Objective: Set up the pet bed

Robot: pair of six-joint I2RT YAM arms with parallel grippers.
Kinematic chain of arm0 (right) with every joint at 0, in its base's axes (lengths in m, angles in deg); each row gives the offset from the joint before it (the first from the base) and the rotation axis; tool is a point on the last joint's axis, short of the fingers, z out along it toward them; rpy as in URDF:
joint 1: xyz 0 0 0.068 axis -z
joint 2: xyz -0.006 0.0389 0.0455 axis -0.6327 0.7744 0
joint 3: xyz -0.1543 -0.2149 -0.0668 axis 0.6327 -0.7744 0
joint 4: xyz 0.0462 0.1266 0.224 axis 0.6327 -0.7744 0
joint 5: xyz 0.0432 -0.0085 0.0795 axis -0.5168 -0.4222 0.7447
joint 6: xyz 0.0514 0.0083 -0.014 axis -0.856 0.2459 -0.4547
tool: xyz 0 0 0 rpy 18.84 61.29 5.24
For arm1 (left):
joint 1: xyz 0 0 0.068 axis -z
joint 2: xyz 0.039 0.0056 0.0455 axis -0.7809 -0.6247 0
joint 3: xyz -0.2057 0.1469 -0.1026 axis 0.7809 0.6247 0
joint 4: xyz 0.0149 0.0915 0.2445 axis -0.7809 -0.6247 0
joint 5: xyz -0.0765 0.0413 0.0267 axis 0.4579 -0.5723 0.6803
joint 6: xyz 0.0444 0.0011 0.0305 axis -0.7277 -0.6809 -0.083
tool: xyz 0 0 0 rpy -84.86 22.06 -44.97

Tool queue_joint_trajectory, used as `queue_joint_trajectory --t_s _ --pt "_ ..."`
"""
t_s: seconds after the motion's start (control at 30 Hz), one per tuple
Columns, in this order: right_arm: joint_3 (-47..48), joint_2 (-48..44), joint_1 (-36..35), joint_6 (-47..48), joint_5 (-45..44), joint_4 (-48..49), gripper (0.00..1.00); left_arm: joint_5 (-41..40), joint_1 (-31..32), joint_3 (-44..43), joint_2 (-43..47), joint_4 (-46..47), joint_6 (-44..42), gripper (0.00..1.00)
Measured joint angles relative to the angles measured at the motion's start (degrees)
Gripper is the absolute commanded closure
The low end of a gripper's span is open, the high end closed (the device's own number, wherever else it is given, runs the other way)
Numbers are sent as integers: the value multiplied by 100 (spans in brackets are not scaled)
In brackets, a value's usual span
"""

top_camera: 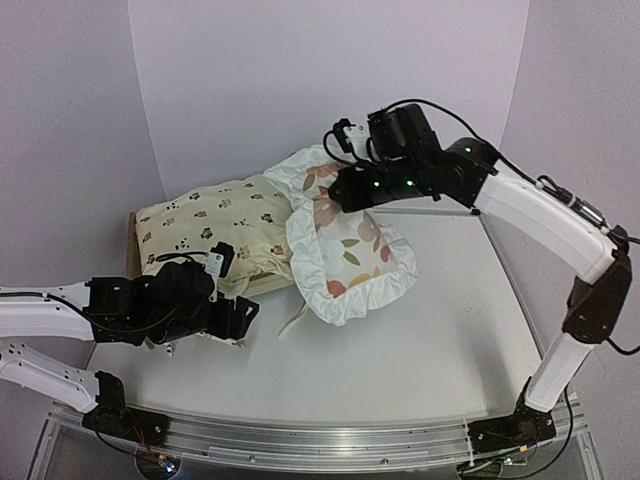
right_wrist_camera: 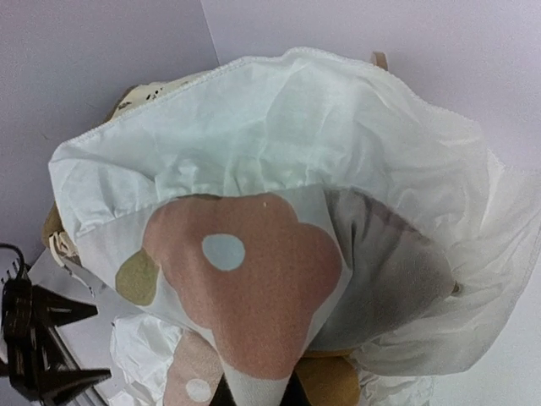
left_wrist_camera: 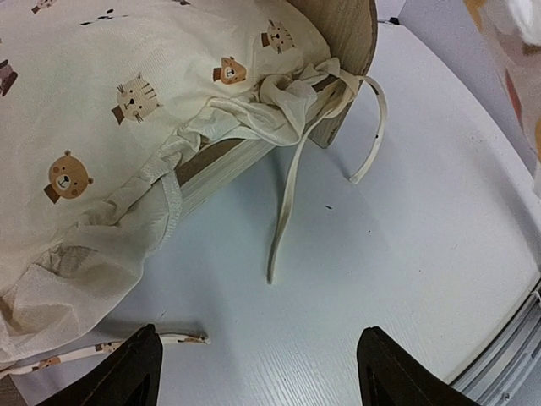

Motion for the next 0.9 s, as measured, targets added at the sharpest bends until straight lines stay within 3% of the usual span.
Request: queue_joint_trajectory --t_s 0.17,0.33,0.9 --pt "2074 1694 0 684 133 -94 100 -87 0 93 111 -19 0 19" --pt "3403 2822 2 1327 102 -50 100 -90 0 218 152 -29 -18 20" --pt "3285 4261 77 2990 -698 3285 100 56 0 298 -21 235 -280 21"
